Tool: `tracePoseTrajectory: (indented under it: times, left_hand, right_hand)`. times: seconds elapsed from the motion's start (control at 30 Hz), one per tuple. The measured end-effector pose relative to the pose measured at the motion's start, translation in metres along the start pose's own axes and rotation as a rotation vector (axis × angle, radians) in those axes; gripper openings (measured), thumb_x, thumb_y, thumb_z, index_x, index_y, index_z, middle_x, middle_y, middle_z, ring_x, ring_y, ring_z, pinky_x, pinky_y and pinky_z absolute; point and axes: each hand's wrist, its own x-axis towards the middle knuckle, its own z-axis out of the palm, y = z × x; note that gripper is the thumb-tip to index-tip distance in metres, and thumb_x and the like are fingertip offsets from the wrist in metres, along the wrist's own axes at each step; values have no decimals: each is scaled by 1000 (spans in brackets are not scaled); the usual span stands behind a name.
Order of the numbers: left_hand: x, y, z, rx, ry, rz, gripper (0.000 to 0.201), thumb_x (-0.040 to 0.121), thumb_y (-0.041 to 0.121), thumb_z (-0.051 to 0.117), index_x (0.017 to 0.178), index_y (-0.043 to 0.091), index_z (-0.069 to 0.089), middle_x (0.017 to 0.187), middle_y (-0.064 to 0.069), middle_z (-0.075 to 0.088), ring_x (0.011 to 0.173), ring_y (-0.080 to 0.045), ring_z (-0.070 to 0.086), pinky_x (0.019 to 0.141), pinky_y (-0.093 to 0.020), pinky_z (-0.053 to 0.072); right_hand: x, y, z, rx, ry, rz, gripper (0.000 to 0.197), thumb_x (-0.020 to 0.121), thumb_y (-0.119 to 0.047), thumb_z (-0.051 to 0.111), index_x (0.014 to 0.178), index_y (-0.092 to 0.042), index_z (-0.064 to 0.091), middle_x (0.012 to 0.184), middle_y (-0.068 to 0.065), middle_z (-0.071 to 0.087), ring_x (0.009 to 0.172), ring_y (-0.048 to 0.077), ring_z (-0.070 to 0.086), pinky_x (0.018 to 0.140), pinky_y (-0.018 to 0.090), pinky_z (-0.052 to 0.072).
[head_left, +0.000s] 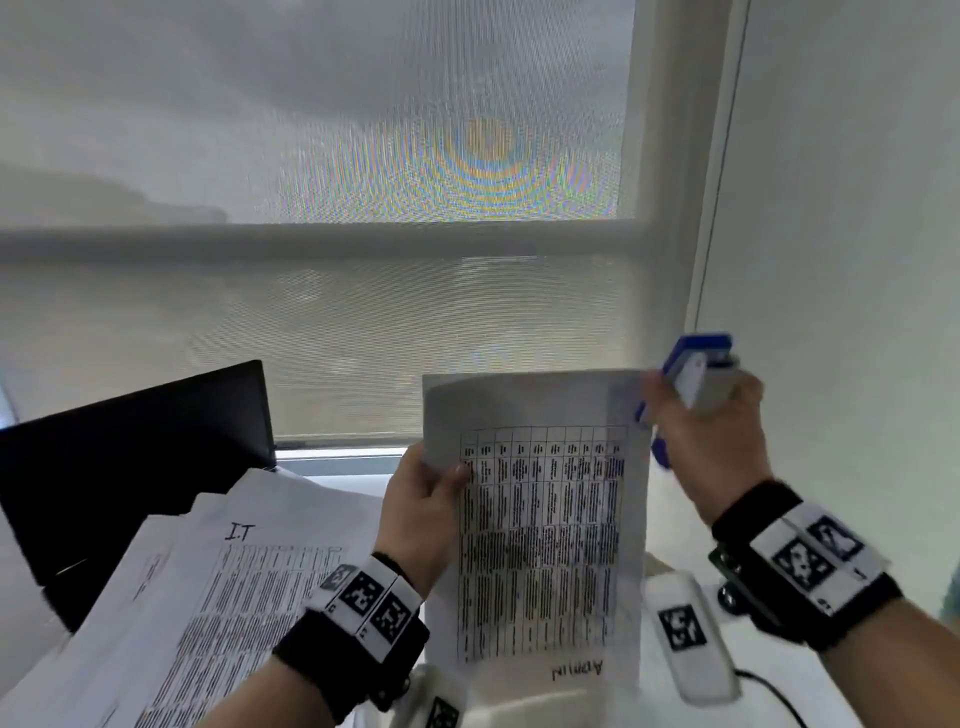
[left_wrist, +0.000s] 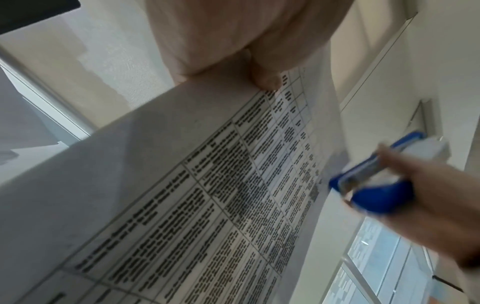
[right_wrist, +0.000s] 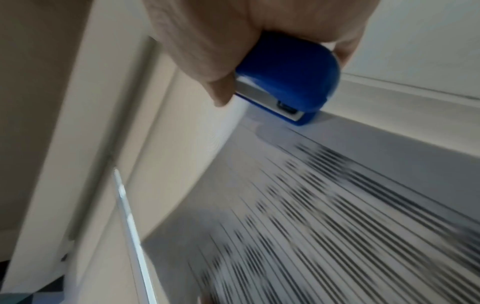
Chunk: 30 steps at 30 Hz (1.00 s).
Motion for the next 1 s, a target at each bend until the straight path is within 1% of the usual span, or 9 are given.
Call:
tracePoseTrajectory:
  times: [0.07, 0.1, 0.27, 0.37, 0.5, 0.67, 0.8, 0.9, 1.0]
  left_hand:
    - [-1, 0, 2, -13, 2, 5, 20, 94, -3, 54, 97, 17, 59, 82, 6, 73, 77, -10, 68, 69, -27, 54]
    - [-1, 1, 4, -17, 2, 9, 20, 94, -3, 54, 96, 16, 59, 80, 6, 73, 77, -11, 68, 70, -28, 54]
    - [-8, 4, 10, -25, -41, 34, 16, 93, -2, 56, 94, 15, 56, 75, 11, 73, 72, -6, 67, 64, -23, 54]
    - [-14, 7, 9, 3, -43, 56, 16, 94, 1, 57, 96, 17, 56, 81, 3, 73, 78, -16, 69, 69, -37, 57]
    - [-19, 13, 5, 30, -63, 126, 13, 92, 2, 60, 94, 14, 54, 84, -7, 71, 78, -20, 66, 75, -45, 55]
    - [-28, 19, -2, 72, -114, 169, 16, 80, 24, 58, 95, 20, 55, 92, -11, 69, 88, -33, 65, 79, -50, 53]
    - [-23, 5, -8, 156, -89, -11, 8, 90, 14, 61, 95, 18, 57, 90, -4, 72, 86, -25, 68, 83, -52, 54]
    - [-17, -16, -21, 241, -52, -160, 17, 80, 30, 63, 93, 20, 61, 88, -4, 72, 83, -27, 69, 78, -55, 56]
    - [-2, -36, -40, 391, -9, -233, 24, 77, 33, 65, 92, 15, 63, 87, -10, 71, 82, -33, 68, 76, -53, 56]
  right_hand:
    - [13, -26, 8, 153, -8, -49, 20, 86, -29, 67, 94, -15, 56, 79, -3, 60, 60, -1, 60, 50, 15, 48]
    - [15, -36, 13, 174, -24, -97, 16, 87, -27, 66, 89, -15, 56, 72, -7, 59, 52, -6, 56, 46, 11, 43]
    - [5, -57, 47, 79, -150, -260, 17, 87, -26, 65, 88, -14, 54, 63, -16, 54, 50, -13, 52, 49, 3, 34]
    - [0, -63, 64, 52, -241, -272, 28, 83, -45, 65, 87, -18, 57, 67, -13, 58, 54, -8, 54, 52, 6, 37]
    - [-6, -72, 82, -65, -275, -328, 45, 70, -73, 50, 67, -28, 53, 59, -11, 58, 60, 15, 58, 58, 31, 44]
    - [-8, -78, 94, -32, -251, -315, 46, 70, -69, 52, 56, -25, 49, 51, -9, 53, 54, 21, 54, 56, 38, 45]
    - [-6, -73, 100, -10, -214, -235, 40, 77, -62, 55, 68, -23, 51, 62, -7, 54, 62, 20, 53, 64, 36, 44]
    - [5, -71, 93, 99, -153, -140, 28, 90, -43, 60, 77, -18, 54, 67, -5, 54, 58, 12, 49, 59, 23, 39]
    - [13, -46, 71, 21, -193, -19, 28, 89, -41, 61, 75, -17, 55, 67, -2, 56, 55, 14, 50, 54, 25, 38]
